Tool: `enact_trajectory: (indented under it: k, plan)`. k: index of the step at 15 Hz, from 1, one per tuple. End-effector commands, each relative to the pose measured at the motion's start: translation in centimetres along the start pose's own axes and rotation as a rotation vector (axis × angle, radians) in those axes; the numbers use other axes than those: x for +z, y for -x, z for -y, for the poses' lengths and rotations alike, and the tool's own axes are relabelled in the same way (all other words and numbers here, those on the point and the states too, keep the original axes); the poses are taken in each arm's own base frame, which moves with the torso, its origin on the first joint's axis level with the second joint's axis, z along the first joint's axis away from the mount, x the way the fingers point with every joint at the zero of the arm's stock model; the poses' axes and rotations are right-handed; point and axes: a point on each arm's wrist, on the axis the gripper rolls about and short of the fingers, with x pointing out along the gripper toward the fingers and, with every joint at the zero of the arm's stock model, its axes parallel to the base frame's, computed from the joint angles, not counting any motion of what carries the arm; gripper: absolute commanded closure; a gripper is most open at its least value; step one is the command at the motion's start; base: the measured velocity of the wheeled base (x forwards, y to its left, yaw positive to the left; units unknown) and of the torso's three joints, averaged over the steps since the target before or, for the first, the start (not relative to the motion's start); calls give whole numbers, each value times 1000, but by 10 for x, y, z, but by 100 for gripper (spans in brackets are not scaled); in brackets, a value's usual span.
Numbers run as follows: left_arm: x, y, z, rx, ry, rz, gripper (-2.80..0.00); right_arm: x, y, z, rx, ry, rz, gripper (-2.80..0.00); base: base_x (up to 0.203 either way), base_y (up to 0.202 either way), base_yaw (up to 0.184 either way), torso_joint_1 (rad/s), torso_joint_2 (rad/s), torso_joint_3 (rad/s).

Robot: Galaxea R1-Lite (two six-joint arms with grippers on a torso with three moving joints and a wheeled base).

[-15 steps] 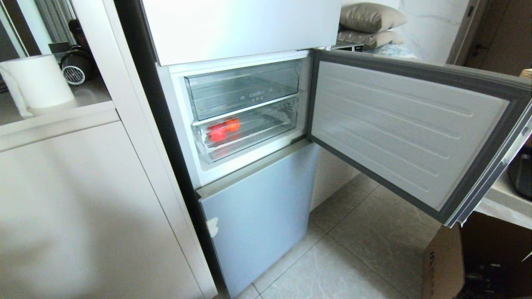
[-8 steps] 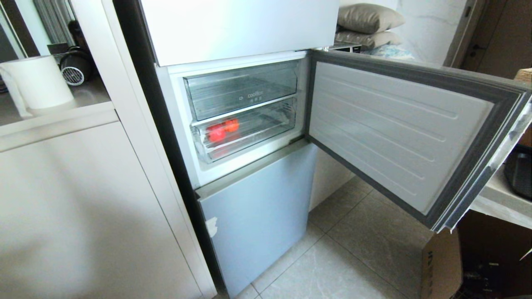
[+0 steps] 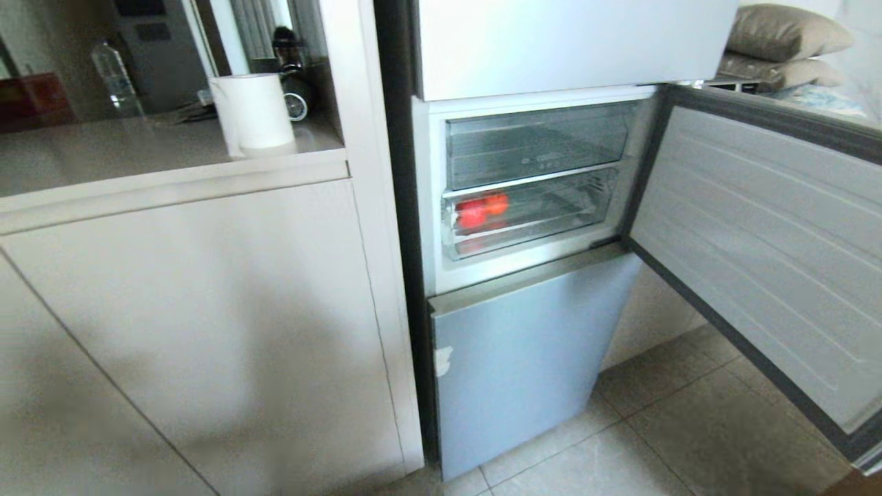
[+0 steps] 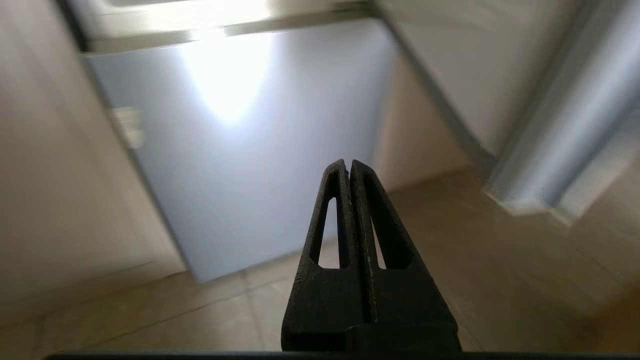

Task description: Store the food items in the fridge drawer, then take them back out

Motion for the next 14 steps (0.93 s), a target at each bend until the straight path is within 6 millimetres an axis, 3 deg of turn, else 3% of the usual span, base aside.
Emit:
enact_trajectory:
  k: [1, 9, 14]
  plan:
    - [0, 0, 0, 1, 0, -1, 0, 0, 0, 0, 1, 1, 0, 0, 1, -8, 175, 5, 3, 5]
    - [0, 0, 0, 1, 0, -1, 0, 0, 0, 0, 1, 2, 0, 0, 0, -8, 162, 3, 3, 2]
    - [0, 0, 0, 0, 0, -1, 0, 1, 0, 0, 7, 59, 4, 0, 0, -1, 13, 0, 1, 0]
